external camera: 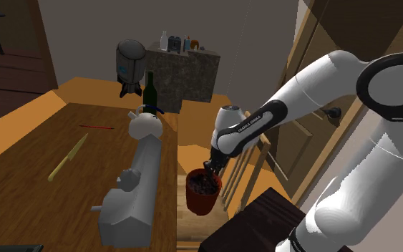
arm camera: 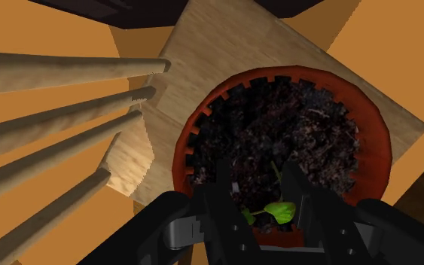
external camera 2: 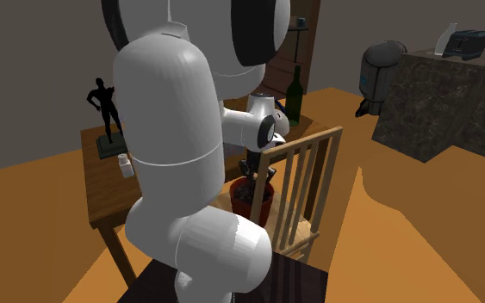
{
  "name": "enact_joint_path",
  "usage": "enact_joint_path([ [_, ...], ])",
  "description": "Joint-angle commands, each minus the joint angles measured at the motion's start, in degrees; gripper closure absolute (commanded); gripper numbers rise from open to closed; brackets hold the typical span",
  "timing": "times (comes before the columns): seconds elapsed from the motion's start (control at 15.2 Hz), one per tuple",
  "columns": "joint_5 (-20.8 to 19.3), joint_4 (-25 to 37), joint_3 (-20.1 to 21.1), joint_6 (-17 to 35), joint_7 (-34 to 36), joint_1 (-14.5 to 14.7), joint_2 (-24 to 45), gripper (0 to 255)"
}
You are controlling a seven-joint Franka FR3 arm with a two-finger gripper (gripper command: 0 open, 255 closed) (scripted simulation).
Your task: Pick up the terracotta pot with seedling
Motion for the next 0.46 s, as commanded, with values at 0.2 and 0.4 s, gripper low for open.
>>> enact_joint_path([
  [0.2, 0.4, 0.8, -0.1, -4.7, -0.4, 0.0, -4.2, 255],
  [0.4, 0.5, 1.0, -0.1, -5.7, -0.5, 0.0, -5.0, 255],
])
